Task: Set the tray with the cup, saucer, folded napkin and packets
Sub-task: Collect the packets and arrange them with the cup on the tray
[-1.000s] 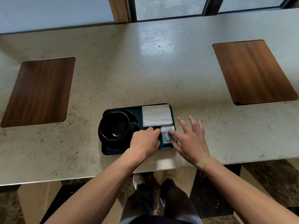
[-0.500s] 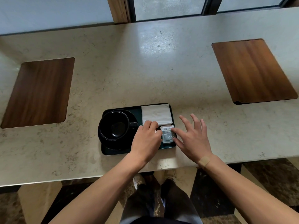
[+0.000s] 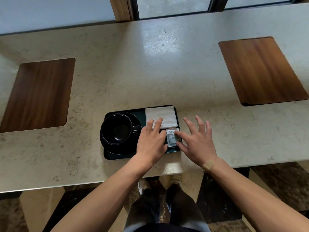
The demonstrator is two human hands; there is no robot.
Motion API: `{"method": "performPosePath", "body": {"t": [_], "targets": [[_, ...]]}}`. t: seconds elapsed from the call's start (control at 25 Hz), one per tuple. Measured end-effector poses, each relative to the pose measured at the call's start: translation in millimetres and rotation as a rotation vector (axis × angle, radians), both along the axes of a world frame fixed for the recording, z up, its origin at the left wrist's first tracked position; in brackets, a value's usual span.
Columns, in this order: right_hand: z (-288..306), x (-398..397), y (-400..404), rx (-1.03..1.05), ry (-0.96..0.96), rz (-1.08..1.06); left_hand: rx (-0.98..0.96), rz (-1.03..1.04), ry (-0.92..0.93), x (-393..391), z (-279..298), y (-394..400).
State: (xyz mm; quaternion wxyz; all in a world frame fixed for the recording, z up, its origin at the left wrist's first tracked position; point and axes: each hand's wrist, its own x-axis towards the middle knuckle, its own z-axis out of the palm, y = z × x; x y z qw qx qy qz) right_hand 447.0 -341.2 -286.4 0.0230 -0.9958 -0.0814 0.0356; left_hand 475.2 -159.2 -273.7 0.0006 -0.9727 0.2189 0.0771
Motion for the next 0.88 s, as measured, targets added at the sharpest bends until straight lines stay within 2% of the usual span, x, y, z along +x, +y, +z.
{"method": "performPosePath", "body": {"t": [0.24, 0.44, 0.88], "targets": [[0.0, -0.9, 3.2, 0.037, 0.018, 0.000, -0.003, 0.009, 0.036, 0.6, 1.0, 1.2], [2.3, 0.8, 3.9, 0.045, 0.019, -0.034, -0.082, 0.053, 0.017, -1.5, 1.2, -0.1], [2.3, -5.0, 5.7, 0.082, 0.073, -0.067, -0.052, 0.043, 0.058, -4.9, -3.4, 0.9]]}}
